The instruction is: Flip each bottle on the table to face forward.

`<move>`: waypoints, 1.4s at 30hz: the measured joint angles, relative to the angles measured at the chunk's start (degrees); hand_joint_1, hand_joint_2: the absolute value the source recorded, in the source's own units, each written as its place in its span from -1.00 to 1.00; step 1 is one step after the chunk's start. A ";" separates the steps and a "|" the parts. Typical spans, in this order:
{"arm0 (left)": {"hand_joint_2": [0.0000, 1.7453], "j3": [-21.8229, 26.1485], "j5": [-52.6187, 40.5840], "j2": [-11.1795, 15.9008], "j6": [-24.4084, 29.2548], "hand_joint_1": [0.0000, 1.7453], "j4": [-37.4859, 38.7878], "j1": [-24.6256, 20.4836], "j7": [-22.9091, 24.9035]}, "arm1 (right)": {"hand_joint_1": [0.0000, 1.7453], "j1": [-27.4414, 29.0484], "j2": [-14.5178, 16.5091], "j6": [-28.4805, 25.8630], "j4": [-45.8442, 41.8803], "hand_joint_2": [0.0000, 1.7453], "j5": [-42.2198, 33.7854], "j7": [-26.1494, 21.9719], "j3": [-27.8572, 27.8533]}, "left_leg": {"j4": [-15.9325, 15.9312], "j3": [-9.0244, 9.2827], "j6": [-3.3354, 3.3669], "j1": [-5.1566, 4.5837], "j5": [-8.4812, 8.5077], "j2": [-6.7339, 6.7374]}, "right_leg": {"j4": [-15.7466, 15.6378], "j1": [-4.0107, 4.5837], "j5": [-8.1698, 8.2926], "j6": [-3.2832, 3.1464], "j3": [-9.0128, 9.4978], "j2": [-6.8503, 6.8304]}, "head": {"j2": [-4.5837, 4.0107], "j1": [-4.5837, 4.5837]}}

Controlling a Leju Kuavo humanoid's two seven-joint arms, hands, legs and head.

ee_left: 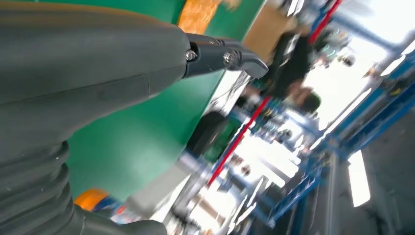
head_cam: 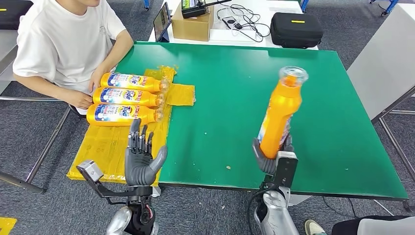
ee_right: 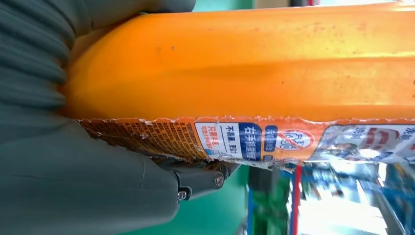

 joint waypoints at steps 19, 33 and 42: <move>1.00 -8.92 6.39 1.51 -12.21 -1.00 11.74 -2.86 2.36 | 1.00 6.12 -2.33 15.32 -6.10 1.00 12.30 3.37 18.24 | 0.00 -0.09 0.00 0.00 0.00 0.05 | 0.01 -0.01 0.00 0.00 -0.10 0.01 | 0.00 0.01; 1.00 -8.50 9.29 2.82 -20.83 -1.00 13.16 -2.36 -0.88 | 1.00 0.19 -7.08 25.02 -2.59 1.00 21.66 5.25 30.71 | 0.00 -0.09 0.00 0.00 0.01 0.18 | 0.01 0.00 0.03 0.00 -0.18 0.04 | 0.00 -0.01; 1.00 -7.06 6.74 3.13 -21.66 -1.00 14.77 -1.88 -2.13 | 1.00 -4.15 -10.05 29.95 -1.64 1.00 22.91 8.76 34.96 | 0.01 -0.10 0.00 0.00 0.01 0.18 | 0.01 0.00 0.02 0.00 -0.20 0.04 | 0.00 -0.01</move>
